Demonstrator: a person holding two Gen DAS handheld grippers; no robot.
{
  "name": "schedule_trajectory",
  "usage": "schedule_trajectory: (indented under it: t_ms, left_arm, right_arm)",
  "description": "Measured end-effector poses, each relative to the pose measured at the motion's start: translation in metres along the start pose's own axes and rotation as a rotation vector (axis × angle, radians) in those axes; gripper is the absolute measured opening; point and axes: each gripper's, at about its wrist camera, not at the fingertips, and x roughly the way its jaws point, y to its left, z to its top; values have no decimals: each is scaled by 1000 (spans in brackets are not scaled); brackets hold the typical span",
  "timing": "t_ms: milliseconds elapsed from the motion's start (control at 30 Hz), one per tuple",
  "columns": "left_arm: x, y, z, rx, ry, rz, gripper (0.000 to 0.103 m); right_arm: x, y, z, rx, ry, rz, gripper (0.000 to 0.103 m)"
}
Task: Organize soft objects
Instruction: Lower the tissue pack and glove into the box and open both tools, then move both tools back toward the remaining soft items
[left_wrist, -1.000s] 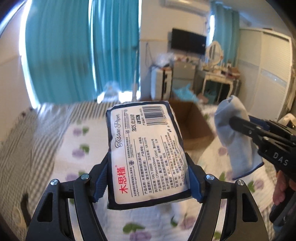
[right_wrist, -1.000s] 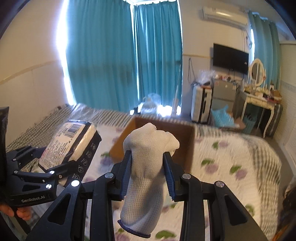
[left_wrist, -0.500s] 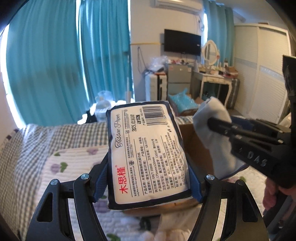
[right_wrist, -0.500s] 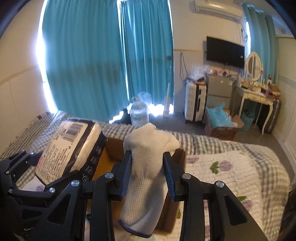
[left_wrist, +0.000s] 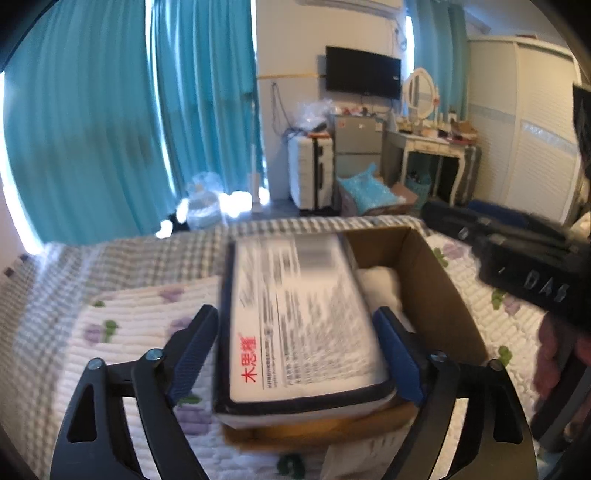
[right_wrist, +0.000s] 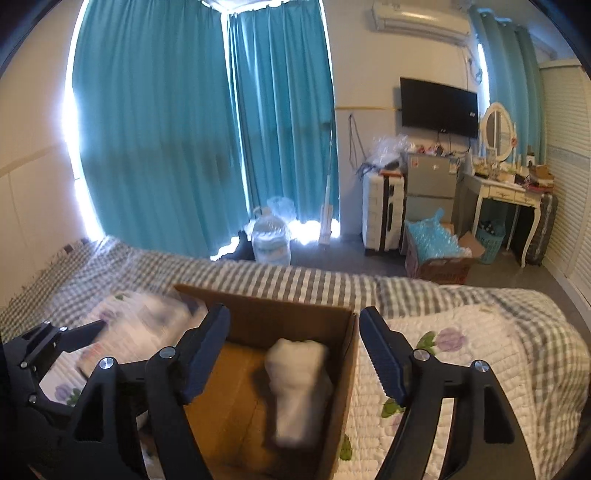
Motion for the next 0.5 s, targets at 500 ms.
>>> schedule_trajectory:
  t_ms: [500]
  left_arm:
    - [-190, 16, -17, 35, -177, 77, 103]
  right_arm:
    - [-193, 41, 3, -79, 8, -76, 84]
